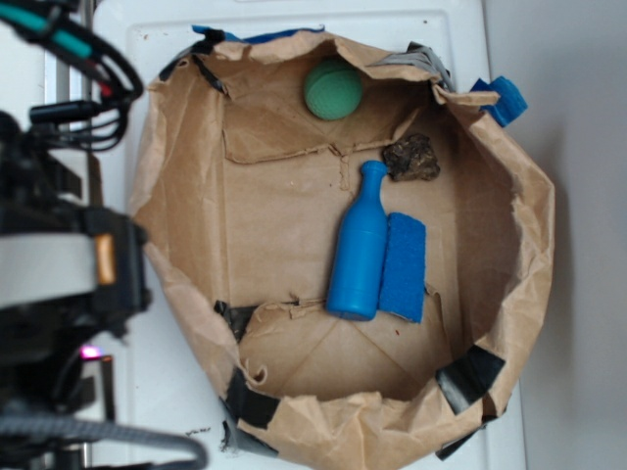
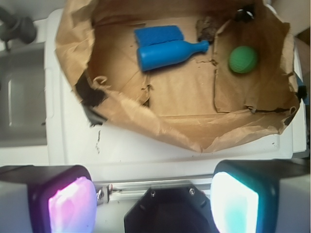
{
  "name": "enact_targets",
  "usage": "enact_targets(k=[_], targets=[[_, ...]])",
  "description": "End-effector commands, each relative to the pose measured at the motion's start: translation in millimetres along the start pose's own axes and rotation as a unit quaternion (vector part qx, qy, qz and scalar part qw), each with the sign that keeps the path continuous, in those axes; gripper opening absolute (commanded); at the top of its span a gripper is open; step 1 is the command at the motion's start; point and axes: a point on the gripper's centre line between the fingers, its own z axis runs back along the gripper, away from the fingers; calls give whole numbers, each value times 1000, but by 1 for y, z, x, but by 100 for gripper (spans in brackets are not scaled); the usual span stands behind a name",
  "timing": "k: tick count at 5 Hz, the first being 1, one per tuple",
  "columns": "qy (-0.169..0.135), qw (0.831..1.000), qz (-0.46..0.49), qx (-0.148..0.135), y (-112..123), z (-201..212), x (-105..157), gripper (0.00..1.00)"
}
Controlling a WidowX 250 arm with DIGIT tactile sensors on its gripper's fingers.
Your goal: Grab the green ball.
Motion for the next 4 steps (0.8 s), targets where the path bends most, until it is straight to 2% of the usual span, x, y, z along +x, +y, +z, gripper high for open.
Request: enact_targets(k=[1,2,3,4], targets=[[-33,993,117,2,15,-12,30,100],[-41,988,149,-4,28,-17,47,100],[-77,960,270,8,39,-18,55,100],[-77,960,270,8,39,-18,55,100]])
